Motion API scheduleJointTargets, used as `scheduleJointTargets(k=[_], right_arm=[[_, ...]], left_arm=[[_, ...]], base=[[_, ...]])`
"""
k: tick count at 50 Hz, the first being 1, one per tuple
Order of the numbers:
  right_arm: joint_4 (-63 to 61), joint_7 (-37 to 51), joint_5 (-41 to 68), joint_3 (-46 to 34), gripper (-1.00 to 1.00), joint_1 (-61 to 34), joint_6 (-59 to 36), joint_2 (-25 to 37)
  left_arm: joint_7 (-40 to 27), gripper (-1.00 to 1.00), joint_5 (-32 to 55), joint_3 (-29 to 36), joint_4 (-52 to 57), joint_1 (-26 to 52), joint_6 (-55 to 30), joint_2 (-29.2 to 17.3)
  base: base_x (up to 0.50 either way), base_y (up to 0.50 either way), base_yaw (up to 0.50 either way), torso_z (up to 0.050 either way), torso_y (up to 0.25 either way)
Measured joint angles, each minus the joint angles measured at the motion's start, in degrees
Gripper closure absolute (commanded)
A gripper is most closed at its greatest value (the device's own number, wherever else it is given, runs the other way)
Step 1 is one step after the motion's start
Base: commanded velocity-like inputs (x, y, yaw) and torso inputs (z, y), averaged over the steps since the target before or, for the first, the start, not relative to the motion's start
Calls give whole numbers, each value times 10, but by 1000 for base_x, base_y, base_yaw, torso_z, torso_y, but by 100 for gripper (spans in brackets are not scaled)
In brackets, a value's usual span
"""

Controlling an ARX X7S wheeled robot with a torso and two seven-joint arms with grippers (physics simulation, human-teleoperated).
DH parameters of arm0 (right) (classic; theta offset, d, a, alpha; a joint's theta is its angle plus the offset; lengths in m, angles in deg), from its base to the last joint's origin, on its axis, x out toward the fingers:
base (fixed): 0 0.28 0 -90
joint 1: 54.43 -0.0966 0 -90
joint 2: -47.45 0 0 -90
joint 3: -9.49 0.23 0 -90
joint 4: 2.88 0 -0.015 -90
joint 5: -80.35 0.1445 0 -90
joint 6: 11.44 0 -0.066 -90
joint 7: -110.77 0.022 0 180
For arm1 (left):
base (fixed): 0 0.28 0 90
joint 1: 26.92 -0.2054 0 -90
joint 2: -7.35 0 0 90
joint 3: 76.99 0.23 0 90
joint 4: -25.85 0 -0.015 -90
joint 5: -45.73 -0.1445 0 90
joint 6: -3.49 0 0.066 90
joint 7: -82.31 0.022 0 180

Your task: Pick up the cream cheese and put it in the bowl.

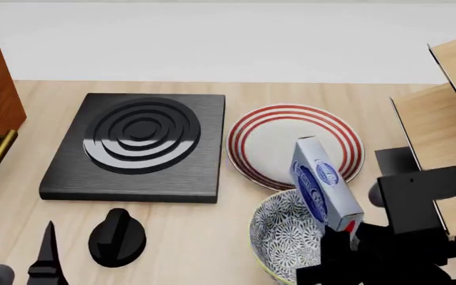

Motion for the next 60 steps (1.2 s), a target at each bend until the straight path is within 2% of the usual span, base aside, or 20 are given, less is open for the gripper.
scheduleJointTargets(k=[20, 38, 60], right_arm=[[22, 30, 2, -32, 100, -16, -51, -3], [63, 124, 56, -10, 100, -56, -149, -34], [131, 174, 91, -52, 100, -99, -151, -42]], left_arm=[[-1, -100, -2, 8, -14, 6, 3, 1], [0, -100, -1, 11, -29, 7, 15, 3], [-11, -100, -13, 10, -28, 0, 33, -1]], base=[[0, 0, 0, 0, 1], [0, 0, 0, 0, 0], [0, 0, 0, 0, 1]])
